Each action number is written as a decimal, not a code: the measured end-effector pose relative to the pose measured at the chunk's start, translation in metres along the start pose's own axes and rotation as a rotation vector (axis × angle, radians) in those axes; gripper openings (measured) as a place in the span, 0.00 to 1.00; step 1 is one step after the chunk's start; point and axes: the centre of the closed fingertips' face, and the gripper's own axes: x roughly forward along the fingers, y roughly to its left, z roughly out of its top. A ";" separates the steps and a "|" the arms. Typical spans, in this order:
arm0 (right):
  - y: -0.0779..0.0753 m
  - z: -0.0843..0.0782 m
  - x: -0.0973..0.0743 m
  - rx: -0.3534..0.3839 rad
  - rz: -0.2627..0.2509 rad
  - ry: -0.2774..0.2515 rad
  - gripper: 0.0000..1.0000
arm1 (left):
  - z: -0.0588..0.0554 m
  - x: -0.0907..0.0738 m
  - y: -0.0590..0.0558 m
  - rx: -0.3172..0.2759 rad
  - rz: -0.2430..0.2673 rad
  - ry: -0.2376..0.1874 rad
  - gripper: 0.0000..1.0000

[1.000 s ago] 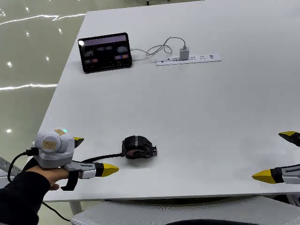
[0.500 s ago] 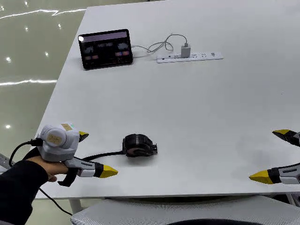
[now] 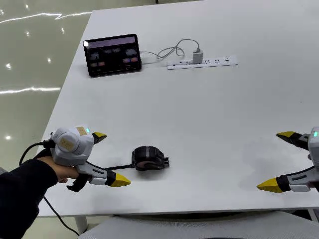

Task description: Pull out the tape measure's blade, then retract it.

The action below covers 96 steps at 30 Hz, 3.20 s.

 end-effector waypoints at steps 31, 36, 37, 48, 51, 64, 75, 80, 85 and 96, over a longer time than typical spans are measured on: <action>0.033 0.046 0.080 -0.138 0.154 -0.031 1.00 | 0.003 0.061 -0.019 0.188 -0.150 0.229 0.89; 0.046 0.063 0.093 -0.173 0.203 -0.075 0.97 | 0.007 0.066 -0.023 0.256 -0.157 0.234 0.80; 0.049 0.064 0.095 -0.173 0.214 -0.076 0.97 | 0.008 0.067 -0.023 0.256 -0.159 0.233 0.79; 0.064 0.065 0.128 -0.223 0.278 -0.046 0.81 | 0.014 0.073 -0.032 0.290 -0.191 0.210 0.57; 0.070 0.066 0.137 -0.218 0.304 -0.035 0.80 | 0.014 0.074 -0.034 0.289 -0.198 0.208 0.54; 0.083 0.086 0.175 -0.256 0.356 -0.008 0.64 | 0.018 0.078 -0.029 0.301 -0.170 0.203 0.33; 0.092 0.095 0.194 -0.302 0.391 0.034 0.53 | 0.018 0.079 -0.032 0.353 -0.179 0.195 0.32; 0.089 0.092 0.200 -0.294 0.385 0.055 0.40 | 0.017 0.079 -0.031 0.353 -0.185 0.216 0.32; 0.091 0.089 0.204 -0.298 0.389 0.075 0.28 | 0.016 0.079 -0.031 0.329 -0.181 0.210 0.32; 0.094 0.084 0.217 -0.353 0.384 0.111 0.15 | 0.016 0.078 -0.031 0.318 -0.184 0.201 0.32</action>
